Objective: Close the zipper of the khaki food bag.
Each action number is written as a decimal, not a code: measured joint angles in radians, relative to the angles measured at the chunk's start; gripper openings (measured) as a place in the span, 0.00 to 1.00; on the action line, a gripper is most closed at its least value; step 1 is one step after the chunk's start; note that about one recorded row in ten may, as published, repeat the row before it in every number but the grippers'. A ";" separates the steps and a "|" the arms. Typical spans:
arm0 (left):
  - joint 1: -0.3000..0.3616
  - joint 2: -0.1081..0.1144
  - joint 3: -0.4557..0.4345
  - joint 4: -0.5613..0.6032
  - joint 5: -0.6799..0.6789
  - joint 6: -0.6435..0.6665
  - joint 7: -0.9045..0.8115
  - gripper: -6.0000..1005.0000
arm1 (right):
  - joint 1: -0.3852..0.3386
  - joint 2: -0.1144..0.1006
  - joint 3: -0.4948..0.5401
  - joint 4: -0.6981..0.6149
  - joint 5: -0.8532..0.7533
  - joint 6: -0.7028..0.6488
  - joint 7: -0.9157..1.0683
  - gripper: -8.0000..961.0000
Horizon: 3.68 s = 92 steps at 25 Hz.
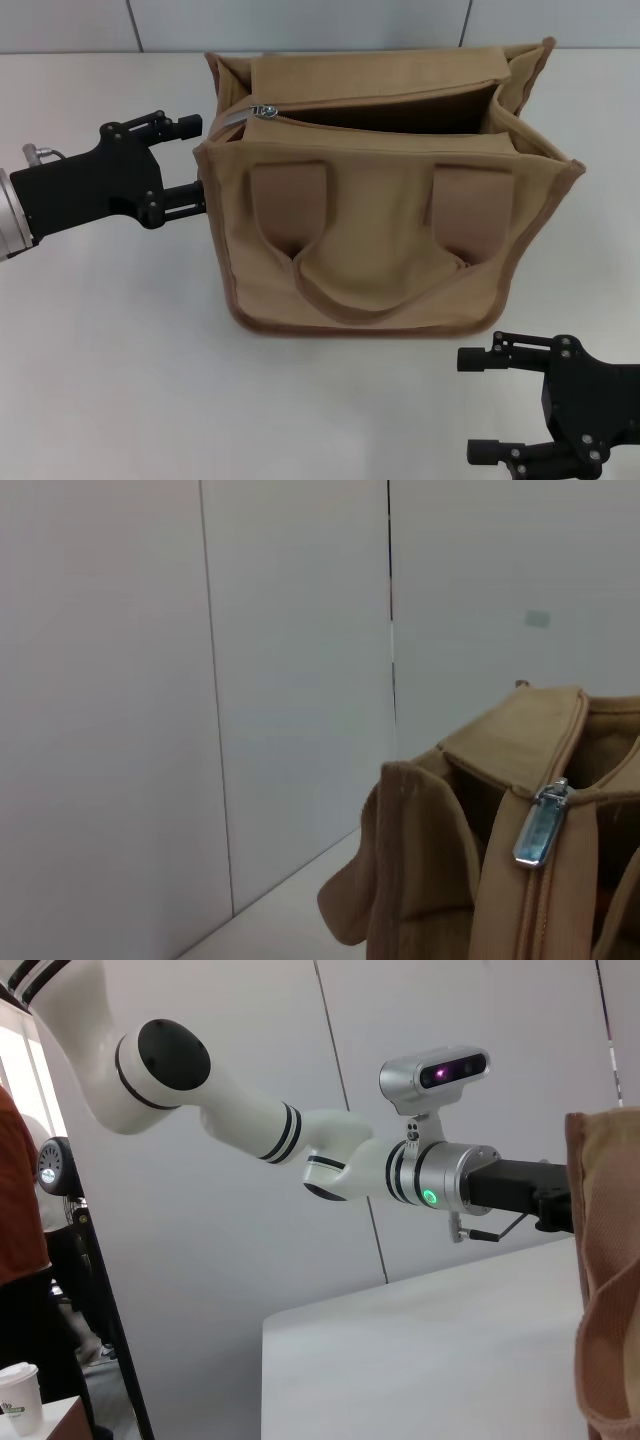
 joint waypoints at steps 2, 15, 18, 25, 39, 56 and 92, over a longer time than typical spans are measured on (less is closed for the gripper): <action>-0.002 -0.001 -0.001 0.000 -0.003 0.001 0.019 0.77 | -0.001 0.000 0.002 0.000 0.001 0.000 0.000 0.85; 0.010 -0.005 -0.012 0.000 -0.064 0.015 0.054 0.41 | -0.003 -0.002 0.013 0.000 0.003 0.000 0.000 0.85; 0.016 -0.004 -0.013 0.000 -0.071 0.039 0.055 0.34 | -0.003 -0.002 0.013 0.000 0.004 0.000 0.000 0.85; 0.027 0.005 -0.015 0.000 -0.111 0.158 0.055 0.10 | -0.002 -0.002 0.059 0.000 0.005 -0.064 0.000 0.85; -0.053 -0.042 0.010 0.038 -0.167 0.263 0.056 0.01 | 0.109 -0.030 0.221 -0.006 0.094 -0.221 0.315 0.85; -0.039 -0.044 0.011 0.037 -0.179 0.257 0.065 0.01 | 0.297 -0.084 0.198 -0.122 0.226 -0.165 0.884 0.85; -0.067 -0.050 0.022 0.017 -0.206 0.262 0.068 0.01 | 0.571 -0.071 -0.316 -0.153 0.206 0.308 1.299 0.38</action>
